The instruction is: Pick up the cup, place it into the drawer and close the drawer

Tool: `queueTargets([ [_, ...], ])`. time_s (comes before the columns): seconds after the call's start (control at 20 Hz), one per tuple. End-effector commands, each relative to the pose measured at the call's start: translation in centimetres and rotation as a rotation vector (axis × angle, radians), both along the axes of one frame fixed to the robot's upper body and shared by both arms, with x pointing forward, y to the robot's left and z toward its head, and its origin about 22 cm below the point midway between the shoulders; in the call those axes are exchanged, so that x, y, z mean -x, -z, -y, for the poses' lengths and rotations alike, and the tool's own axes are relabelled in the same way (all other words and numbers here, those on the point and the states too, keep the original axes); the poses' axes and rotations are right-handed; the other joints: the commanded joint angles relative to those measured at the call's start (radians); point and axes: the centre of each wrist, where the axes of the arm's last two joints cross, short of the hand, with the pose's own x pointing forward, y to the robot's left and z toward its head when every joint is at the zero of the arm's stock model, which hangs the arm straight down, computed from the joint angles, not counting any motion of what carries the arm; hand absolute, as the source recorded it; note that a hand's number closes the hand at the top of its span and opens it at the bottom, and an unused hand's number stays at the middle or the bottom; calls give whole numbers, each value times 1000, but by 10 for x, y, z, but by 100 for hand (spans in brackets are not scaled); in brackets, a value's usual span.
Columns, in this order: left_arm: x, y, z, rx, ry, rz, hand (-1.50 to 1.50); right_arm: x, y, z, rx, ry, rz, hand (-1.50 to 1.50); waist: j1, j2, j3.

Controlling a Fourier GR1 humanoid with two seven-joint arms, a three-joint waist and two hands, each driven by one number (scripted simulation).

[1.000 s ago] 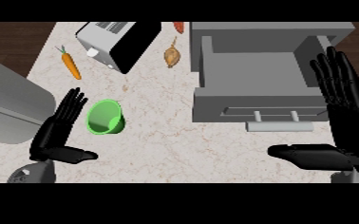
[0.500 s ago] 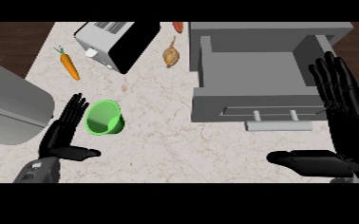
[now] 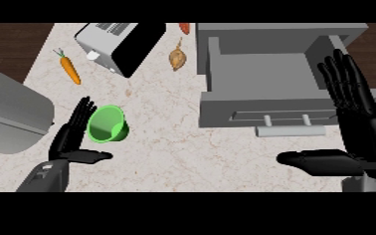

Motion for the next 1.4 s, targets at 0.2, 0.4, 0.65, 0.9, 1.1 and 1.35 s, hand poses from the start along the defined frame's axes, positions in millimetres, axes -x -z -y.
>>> queueTargets([
  [0.2, 2, 1, -5, 68, 61, 90, -150, -5, -5, 5, -1, -7, 15, -150, -5, 3, -1],
  [0.4, 1, 1, -5, 86, 67, 66, -150, 9, 13, 1, 0, -22, -2, -150, -7, 2, 0],
  [0.65, -5, 5, 12, 122, 80, 99, -150, 2, 3, 1, -10, -19, 8, -150, -10, 4, -1],
  [0.9, -24, -1, 36, 180, 129, 109, -150, -3, 4, 5, -16, -24, -3, -150, -9, 4, -1],
  [1.1, -17, 4, 36, 243, 168, 118, -150, -5, -1, -2, 0, -31, -14, -150, -9, 5, -2],
  [1.35, -18, 9, 55, 333, 209, 121, 150, 1, 4, -1, -7, -27, -32, -150, -13, 5, -2],
])
